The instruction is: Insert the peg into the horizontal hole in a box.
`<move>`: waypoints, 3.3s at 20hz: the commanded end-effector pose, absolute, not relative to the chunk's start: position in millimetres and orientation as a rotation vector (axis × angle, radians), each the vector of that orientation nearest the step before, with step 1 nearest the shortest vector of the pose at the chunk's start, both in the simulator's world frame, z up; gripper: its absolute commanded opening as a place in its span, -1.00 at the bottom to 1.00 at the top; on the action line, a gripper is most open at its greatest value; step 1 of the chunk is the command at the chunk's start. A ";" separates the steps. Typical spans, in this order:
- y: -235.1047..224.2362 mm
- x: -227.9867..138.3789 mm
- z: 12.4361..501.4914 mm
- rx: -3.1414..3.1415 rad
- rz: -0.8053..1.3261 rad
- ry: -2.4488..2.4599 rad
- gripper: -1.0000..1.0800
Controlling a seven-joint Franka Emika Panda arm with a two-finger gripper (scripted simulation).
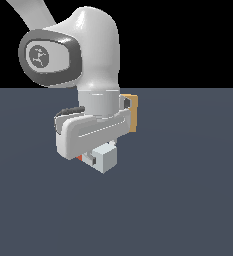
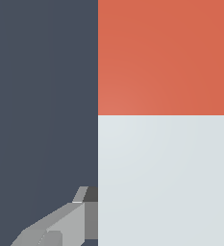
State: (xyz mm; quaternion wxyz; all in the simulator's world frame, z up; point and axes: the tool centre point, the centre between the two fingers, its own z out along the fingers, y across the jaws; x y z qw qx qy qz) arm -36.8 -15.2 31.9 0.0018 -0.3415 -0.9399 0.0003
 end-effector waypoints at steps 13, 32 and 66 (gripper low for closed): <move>42.6 -9.5 55.7 -1.503 -0.002 -2.759 -1.00; 82.2 30.4 75.1 -1.861 0.000 -2.531 -1.00; 166.6 5.8 77.6 -1.869 -0.004 -2.527 -1.00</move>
